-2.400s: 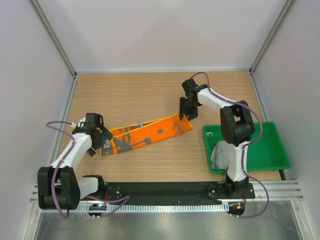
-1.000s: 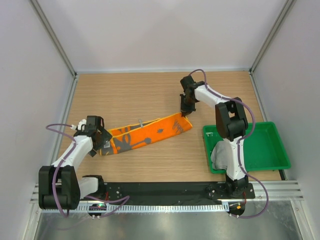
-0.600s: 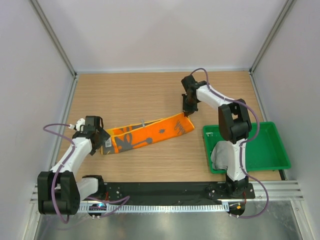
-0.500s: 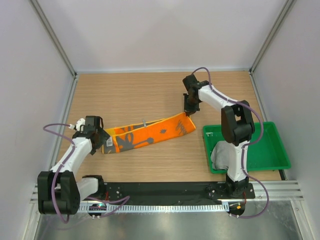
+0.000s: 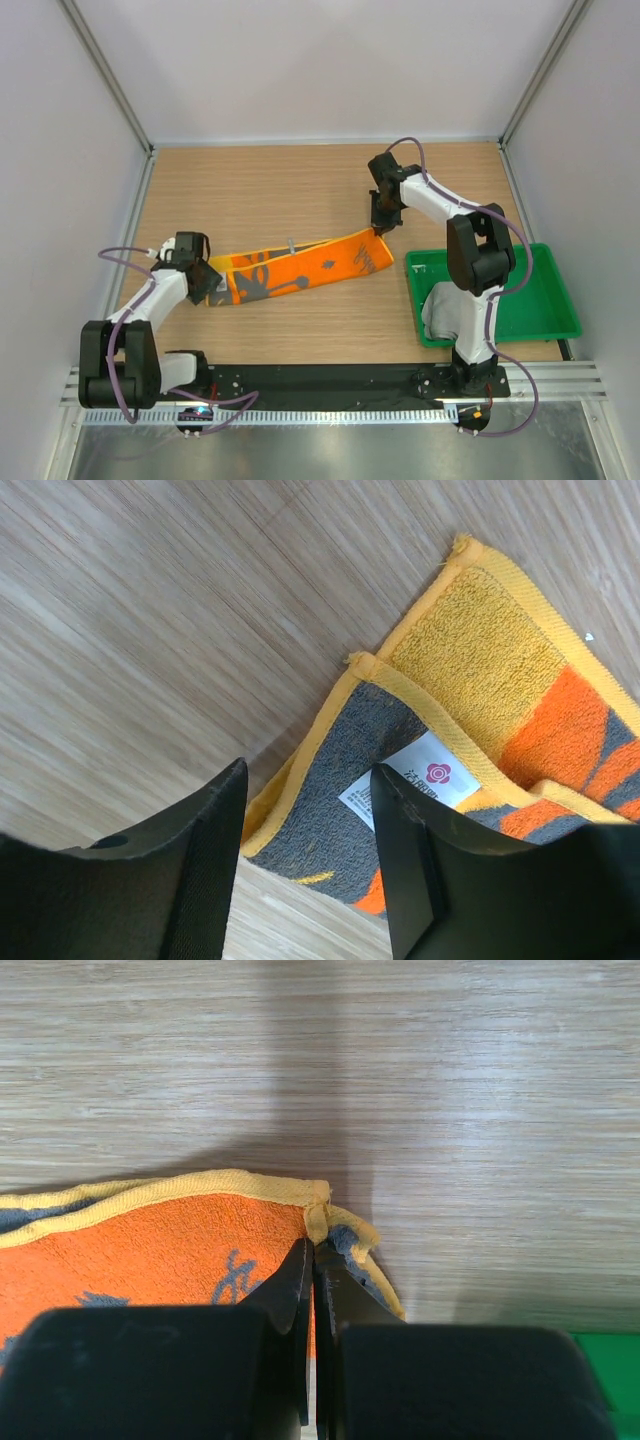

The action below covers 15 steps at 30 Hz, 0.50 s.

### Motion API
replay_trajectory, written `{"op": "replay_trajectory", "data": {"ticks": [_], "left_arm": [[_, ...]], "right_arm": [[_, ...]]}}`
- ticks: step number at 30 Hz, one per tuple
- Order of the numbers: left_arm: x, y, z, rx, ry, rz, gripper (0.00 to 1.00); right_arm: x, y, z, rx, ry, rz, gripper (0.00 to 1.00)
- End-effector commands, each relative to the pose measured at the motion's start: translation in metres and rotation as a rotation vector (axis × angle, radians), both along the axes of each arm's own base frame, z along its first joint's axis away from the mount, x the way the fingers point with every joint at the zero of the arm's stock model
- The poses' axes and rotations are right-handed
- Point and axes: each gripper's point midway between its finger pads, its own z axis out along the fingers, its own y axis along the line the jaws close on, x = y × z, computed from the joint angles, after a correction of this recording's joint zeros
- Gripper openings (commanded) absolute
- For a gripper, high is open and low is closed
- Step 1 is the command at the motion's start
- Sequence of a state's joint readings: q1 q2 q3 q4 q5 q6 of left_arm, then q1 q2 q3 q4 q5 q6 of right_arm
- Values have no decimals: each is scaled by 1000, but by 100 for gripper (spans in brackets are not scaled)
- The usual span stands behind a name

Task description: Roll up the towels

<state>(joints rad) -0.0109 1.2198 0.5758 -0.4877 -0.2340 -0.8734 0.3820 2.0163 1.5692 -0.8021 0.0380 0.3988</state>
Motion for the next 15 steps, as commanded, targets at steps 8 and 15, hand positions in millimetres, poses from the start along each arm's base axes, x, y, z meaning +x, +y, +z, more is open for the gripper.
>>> {"op": "replay_trajectory", "data": {"ticks": [8, 15], "left_arm": [[12, -3, 7, -10, -56, -31, 29], [15, -3, 15, -4, -68, -53, 1]], "right_arm": [[4, -1, 16, 17, -47, -14, 1], [4, -2, 21, 13, -52, -14, 1]]}}
